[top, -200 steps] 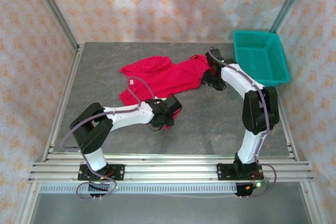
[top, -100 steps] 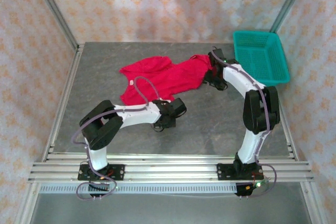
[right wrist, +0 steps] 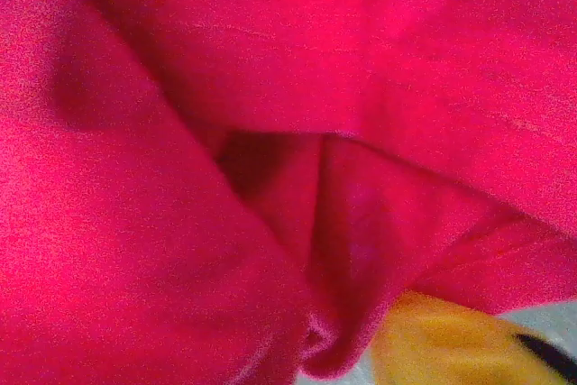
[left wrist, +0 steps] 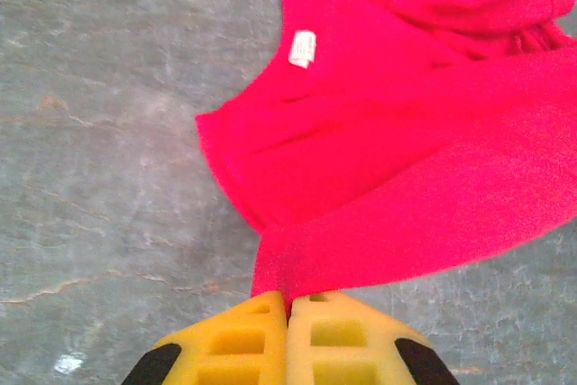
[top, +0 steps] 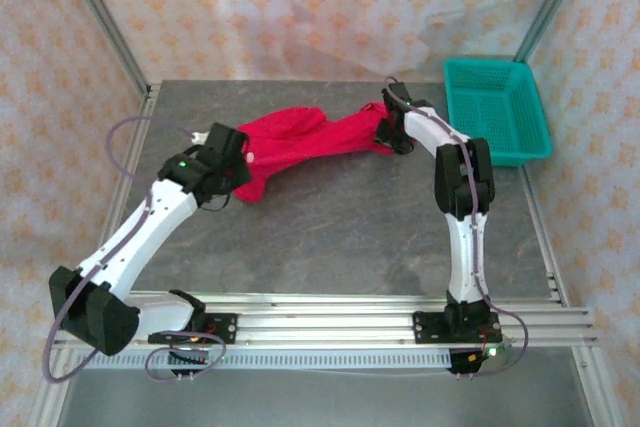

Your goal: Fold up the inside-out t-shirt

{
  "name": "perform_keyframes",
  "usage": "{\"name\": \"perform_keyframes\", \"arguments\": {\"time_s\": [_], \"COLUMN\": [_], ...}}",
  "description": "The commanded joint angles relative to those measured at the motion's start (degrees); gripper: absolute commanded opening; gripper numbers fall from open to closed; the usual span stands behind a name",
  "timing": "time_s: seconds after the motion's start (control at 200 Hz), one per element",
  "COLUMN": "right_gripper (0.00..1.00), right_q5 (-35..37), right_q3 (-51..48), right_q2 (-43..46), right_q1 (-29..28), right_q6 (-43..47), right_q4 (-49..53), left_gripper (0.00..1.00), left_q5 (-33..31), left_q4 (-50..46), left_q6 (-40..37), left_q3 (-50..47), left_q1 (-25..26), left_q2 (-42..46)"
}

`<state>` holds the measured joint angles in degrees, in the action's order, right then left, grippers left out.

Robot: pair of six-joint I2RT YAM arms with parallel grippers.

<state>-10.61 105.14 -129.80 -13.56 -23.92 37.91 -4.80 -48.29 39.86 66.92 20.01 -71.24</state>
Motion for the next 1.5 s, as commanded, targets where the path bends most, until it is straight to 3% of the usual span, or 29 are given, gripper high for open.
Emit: {"name": "perform_keyframes", "arguments": {"time_s": [0.0, 0.17, 0.345, 0.47, 0.635, 0.846, 0.961, 1.031, 1.206, 1.496], "right_gripper": [0.0, 0.0, 0.0, 0.0, 0.06, 0.4, 0.41, 0.44, 0.58, 0.53], "right_q5": [0.8, 3.6, 1.0, 4.7, 10.4, 8.4, 8.5, 6.4, -0.2, -4.4], "right_q3": [3.9, -1.6, -4.2, -7.1, -14.6, -19.0, -15.2, -15.7, -27.3, -44.9], "right_q2": [0.6, 15.0, 30.5, 37.1, 37.4, 31.5, 27.4, 27.9, 32.1, 38.2], "right_q1": [0.5, 0.5, 0.5, 0.7, 3.1, 3.7, 3.6, 2.5, -4.2, -12.2], "right_q6": [-1.1, 2.4, 6.6, 9.8, 9.1, 6.6, 6.7, 6.2, 1.7, -12.5], "right_q4": [4.5, 11.4, 20.1, 23.8, 22.4, 15.3, 16.8, 16.2, 8.5, -6.2], "left_gripper": [0.0, 0.0, 0.0, 0.0, 0.0, 0.0, 0.0, 0.0, 0.0, 0.0], "left_q5": [2.1, 2.7, 2.5, 2.5, 4.5, 11.2, 10.9, 10.8, 10.3, 10.9], "left_q4": [-4.3, -7.3, -10.2, -12.2, -12.3, -5.3, -3.3, -2.7, -2.3, -1.8], "left_q6": [-4.3, -7.5, -8.9, -11.7, -12.1, -10.4, -10.2, -10.2, -10.3, -10.3], "left_q3": [2.0, 9.0, 19.7, 26.9, 28.3, 14.9, 9.7, 8.1, 6.8, 6.1], "left_q1": [-3.6, -10.8, -16.4, -21.0, -24.1, -23.7, -22.9, -22.5, -22.1, -22.0], "left_q2": [-0.5, -1.9, -2.5, -4.2, -5.8, -4.2, -4.4, -4.9, -5.2, -5.4]}}
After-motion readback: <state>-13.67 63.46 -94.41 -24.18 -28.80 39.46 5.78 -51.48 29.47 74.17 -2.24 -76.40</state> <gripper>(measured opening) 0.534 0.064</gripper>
